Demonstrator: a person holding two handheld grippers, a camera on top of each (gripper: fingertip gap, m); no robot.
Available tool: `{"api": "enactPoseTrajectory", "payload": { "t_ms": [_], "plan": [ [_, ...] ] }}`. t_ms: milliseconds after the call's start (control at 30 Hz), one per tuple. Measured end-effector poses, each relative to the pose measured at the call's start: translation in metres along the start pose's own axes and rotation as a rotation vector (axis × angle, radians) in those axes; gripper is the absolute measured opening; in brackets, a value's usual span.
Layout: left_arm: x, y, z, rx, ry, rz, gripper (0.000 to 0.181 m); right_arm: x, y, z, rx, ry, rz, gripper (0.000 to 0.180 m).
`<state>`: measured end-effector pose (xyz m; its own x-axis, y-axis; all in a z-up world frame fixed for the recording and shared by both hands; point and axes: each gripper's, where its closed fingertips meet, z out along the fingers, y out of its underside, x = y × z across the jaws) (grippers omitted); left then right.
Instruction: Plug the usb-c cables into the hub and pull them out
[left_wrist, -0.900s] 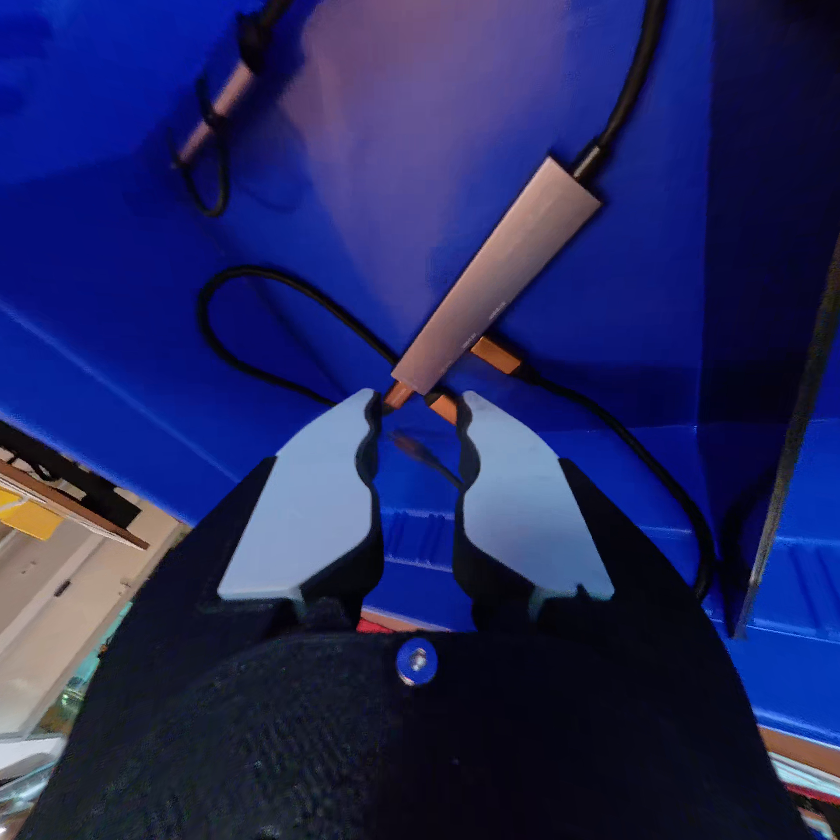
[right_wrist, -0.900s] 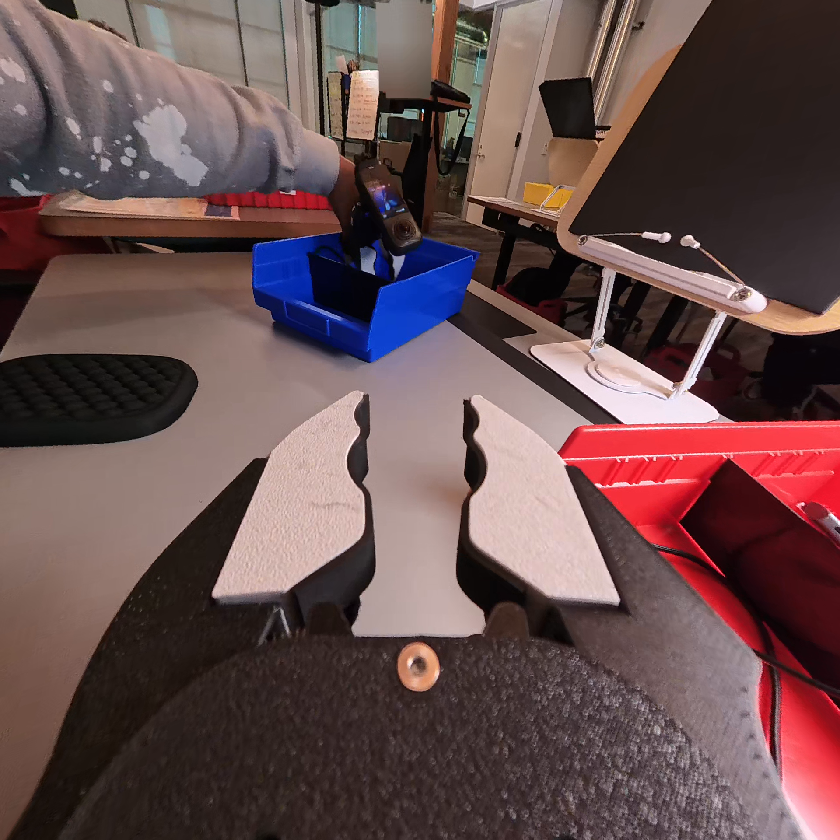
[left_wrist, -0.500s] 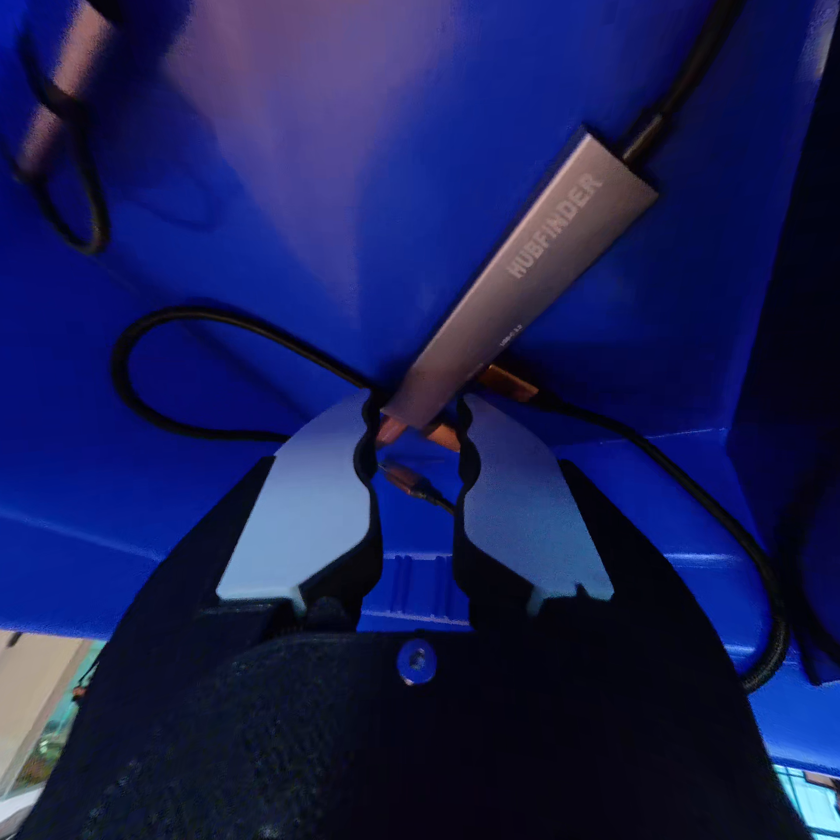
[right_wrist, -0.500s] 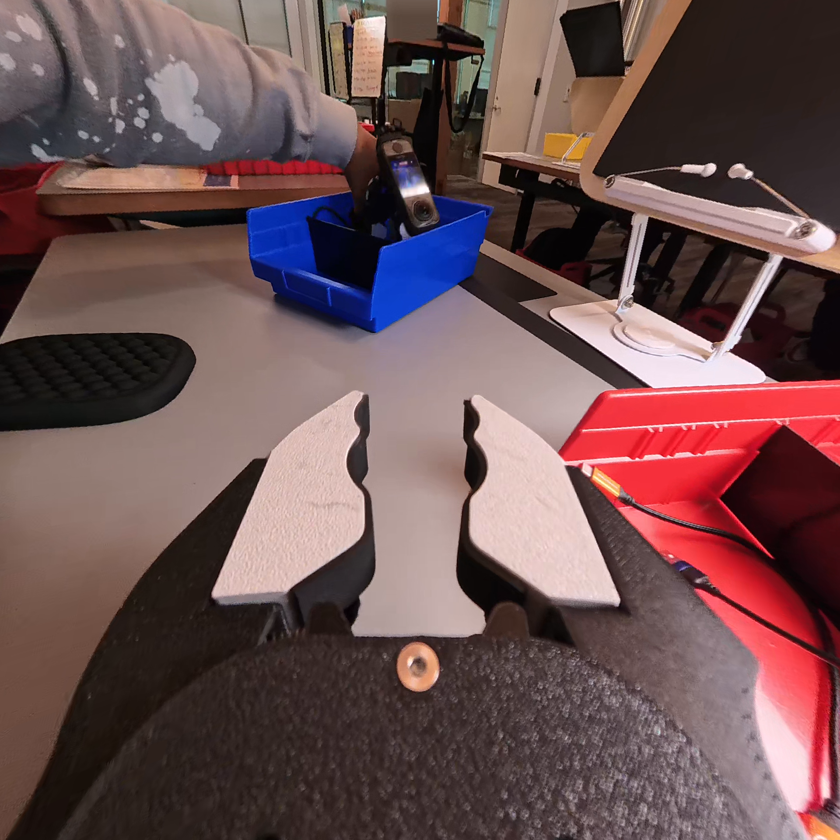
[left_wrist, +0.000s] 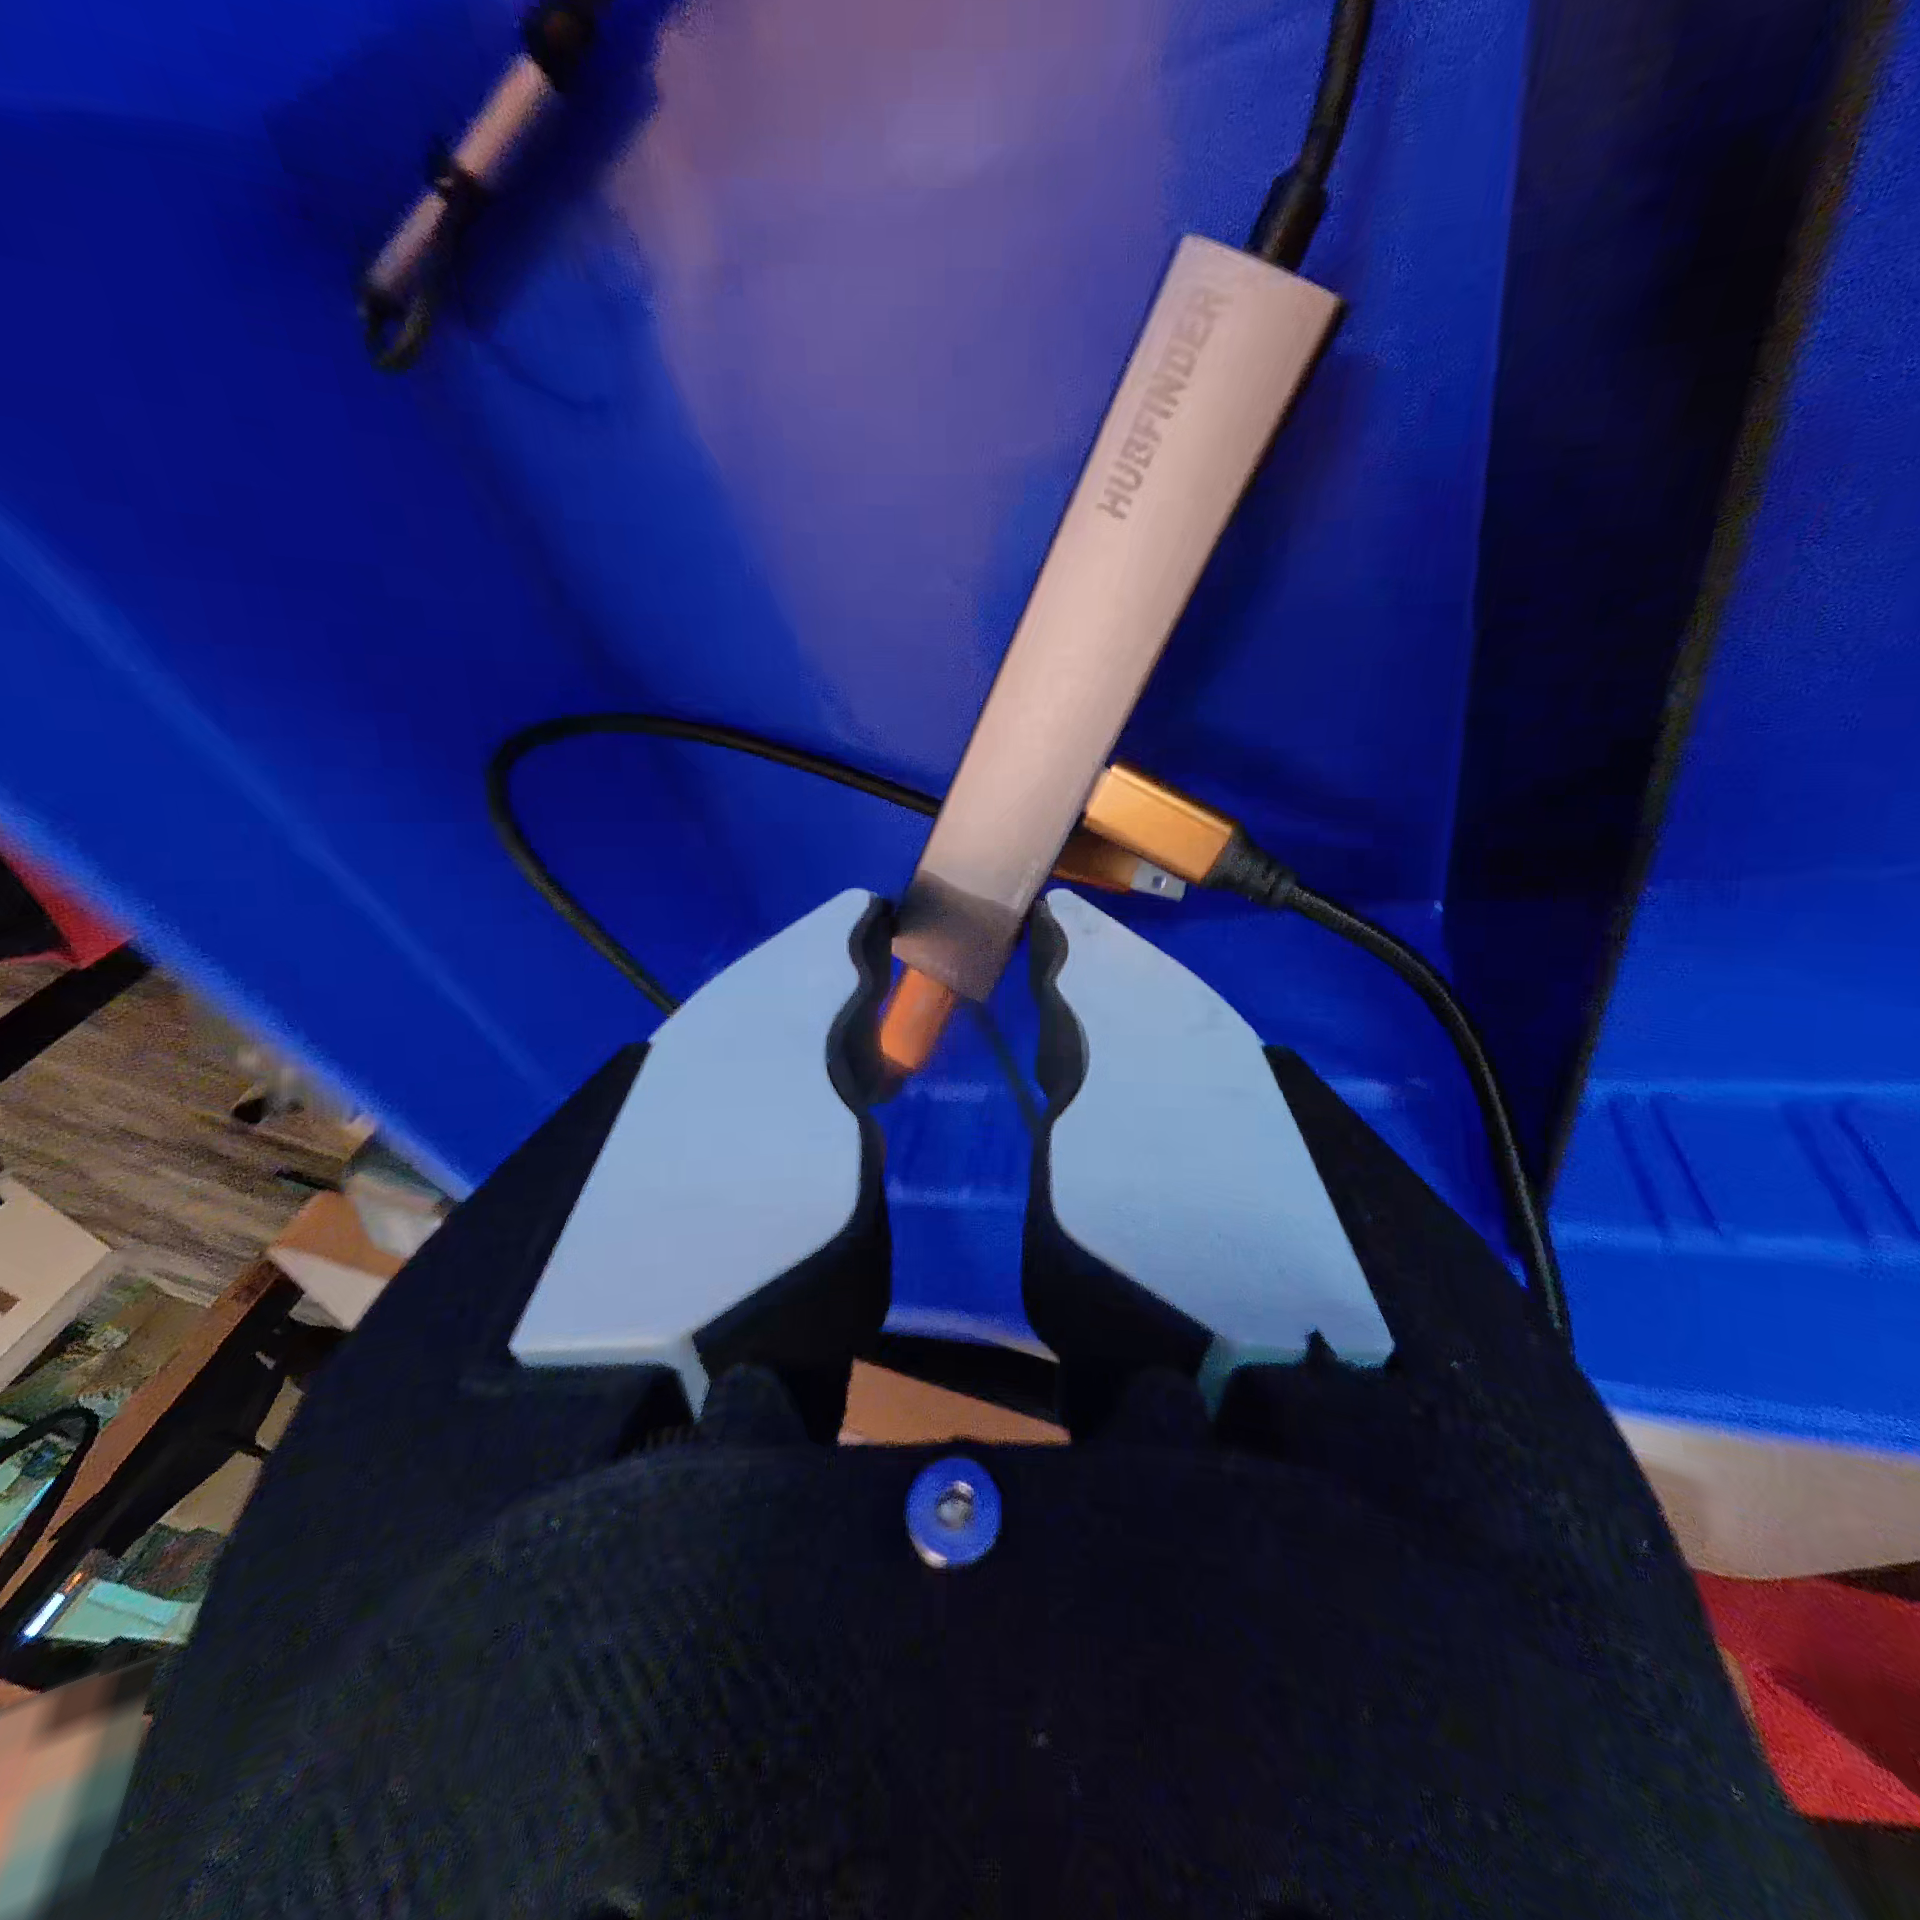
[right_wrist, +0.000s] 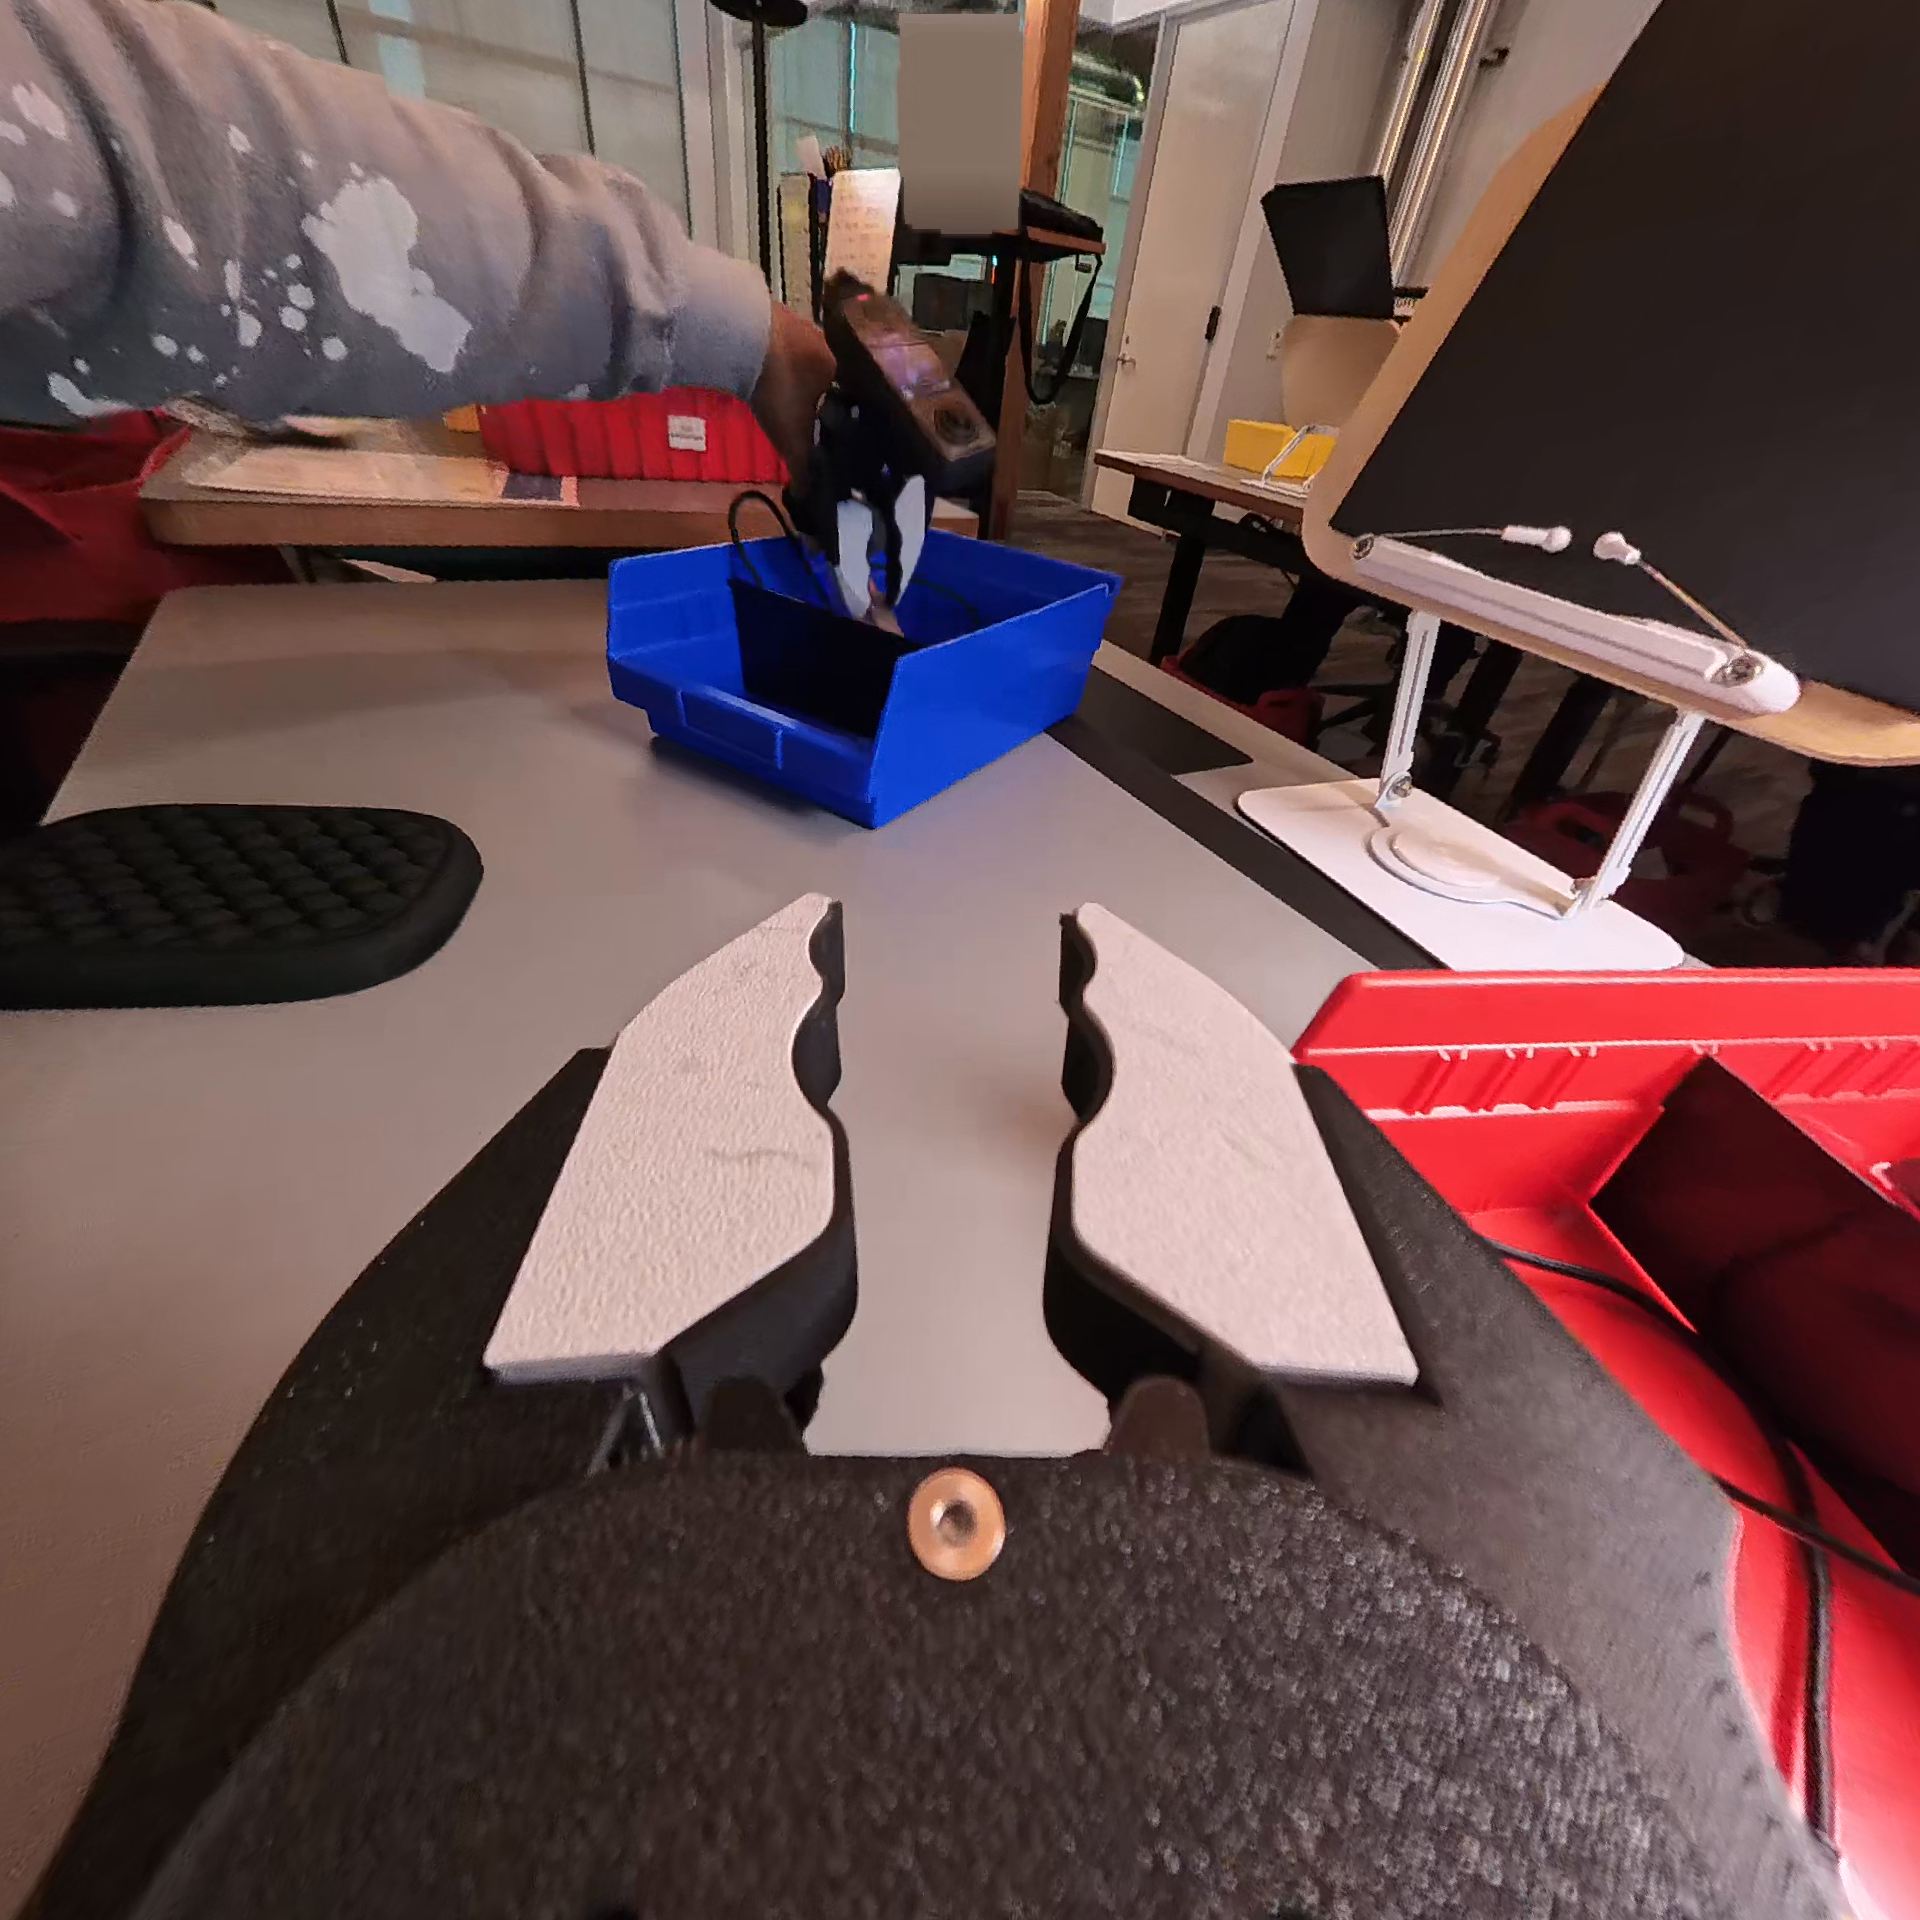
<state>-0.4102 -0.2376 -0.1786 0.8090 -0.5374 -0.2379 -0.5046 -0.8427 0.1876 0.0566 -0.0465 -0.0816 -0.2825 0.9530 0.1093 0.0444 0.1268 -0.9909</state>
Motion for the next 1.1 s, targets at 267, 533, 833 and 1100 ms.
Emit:
{"api": "enactPoseTrajectory", "payload": {
  "t_ms": [267,533,833,1100],
  "plan": [
    [-0.015,0.001,-0.089,0.109,-0.136,-0.044,0.024,-0.011,-0.017,0.004,0.021,-0.020,-0.042,0.039],
    [-0.021,-0.001,-0.151,0.155,-0.242,-0.047,0.022,-0.024,-0.024,0.013,0.005,-0.048,-0.107,0.039],
    [-0.021,-0.025,-0.245,0.438,-0.444,-0.078,0.009,-0.025,-0.050,0.045,0.028,-0.021,-0.145,0.038],
    [0.011,-0.070,-0.288,0.726,-0.503,-0.044,0.009,-0.018,-0.102,0.099,0.104,0.008,-0.191,0.038]
  ]
}}
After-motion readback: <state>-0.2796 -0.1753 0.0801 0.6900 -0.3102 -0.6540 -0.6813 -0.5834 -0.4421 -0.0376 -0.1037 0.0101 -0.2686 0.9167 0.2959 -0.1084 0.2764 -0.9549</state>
